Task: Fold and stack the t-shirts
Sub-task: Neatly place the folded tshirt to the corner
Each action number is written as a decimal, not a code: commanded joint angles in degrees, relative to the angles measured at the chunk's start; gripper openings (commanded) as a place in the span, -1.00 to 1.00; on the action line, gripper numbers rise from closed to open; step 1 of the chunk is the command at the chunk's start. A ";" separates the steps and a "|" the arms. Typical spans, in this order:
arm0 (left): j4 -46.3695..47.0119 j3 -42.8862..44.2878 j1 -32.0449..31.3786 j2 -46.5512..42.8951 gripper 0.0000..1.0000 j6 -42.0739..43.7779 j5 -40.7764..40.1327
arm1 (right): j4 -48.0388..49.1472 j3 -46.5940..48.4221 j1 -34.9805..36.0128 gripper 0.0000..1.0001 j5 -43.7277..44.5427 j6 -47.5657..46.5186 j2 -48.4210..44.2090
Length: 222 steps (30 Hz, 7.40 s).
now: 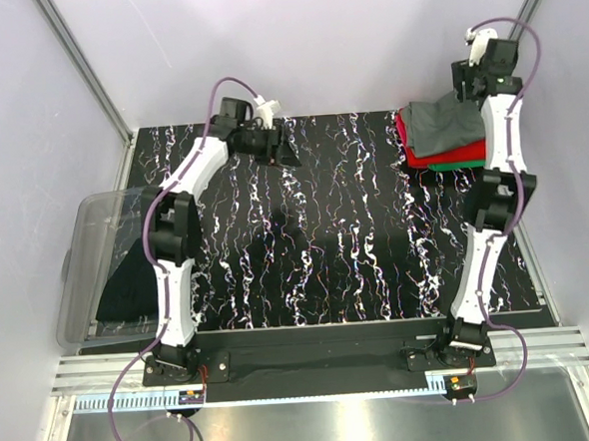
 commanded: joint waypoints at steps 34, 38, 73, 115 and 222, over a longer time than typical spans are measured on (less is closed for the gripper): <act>-16.11 -8.42 1.92 -8.74 0.43 16.69 -4.68 | 0.16 7.48 9.11 0.31 -16.27 1.35 6.37; -16.03 -7.10 1.31 -7.77 0.43 16.34 -4.42 | 3.32 6.25 9.11 0.30 -13.99 -1.90 6.19; -16.47 -6.75 0.78 -6.72 0.43 15.90 -4.33 | 7.72 5.46 11.48 -0.02 -6.86 -6.48 9.27; -16.38 -6.84 -0.72 -6.54 0.45 16.16 -6.35 | 6.75 6.52 12.01 -0.97 -9.41 -5.16 9.01; -17.61 -4.98 -2.83 -7.24 0.54 17.83 -7.76 | 0.08 -14.39 -8.81 0.30 -26.00 24.61 -12.80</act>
